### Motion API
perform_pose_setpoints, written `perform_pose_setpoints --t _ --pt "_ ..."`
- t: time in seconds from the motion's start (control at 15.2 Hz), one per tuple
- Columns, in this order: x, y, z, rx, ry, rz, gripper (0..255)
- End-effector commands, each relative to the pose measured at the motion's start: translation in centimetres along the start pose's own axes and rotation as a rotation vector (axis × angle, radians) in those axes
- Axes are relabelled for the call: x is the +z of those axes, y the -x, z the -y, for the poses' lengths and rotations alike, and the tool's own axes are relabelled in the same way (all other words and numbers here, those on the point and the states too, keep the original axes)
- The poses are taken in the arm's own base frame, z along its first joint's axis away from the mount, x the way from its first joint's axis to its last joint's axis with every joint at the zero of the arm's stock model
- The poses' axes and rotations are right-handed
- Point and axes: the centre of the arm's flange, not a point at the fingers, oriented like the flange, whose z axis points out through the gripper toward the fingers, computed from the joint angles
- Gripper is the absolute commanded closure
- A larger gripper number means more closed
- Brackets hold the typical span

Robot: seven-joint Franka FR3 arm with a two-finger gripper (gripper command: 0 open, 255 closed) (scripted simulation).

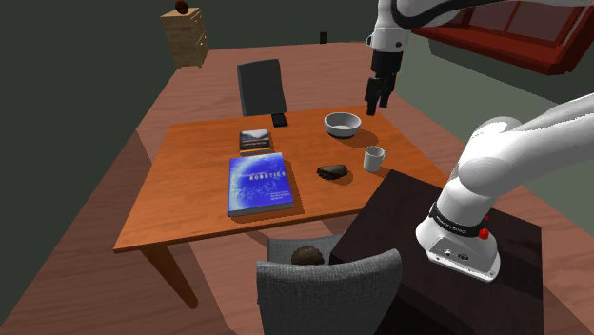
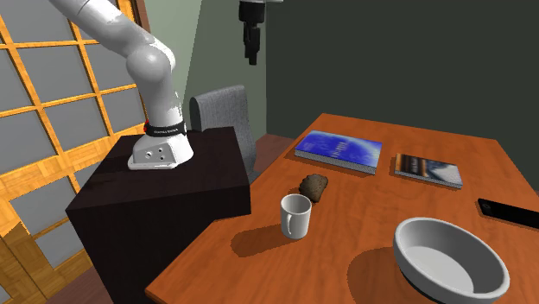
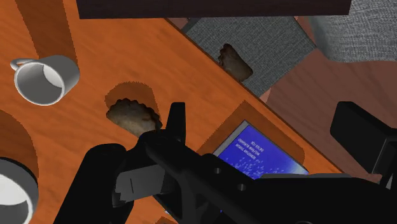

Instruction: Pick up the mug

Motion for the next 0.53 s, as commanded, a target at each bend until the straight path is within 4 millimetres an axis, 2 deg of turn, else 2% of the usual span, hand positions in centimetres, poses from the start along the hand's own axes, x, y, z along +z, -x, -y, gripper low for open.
perform_pose_setpoints --t 0.0,0.46 --pt "2.3 -0.6 -1.9 0.007 0.010 -0.008 0" --pt "9.1 -2.2 -7.3 0.034 0.042 -0.030 0"
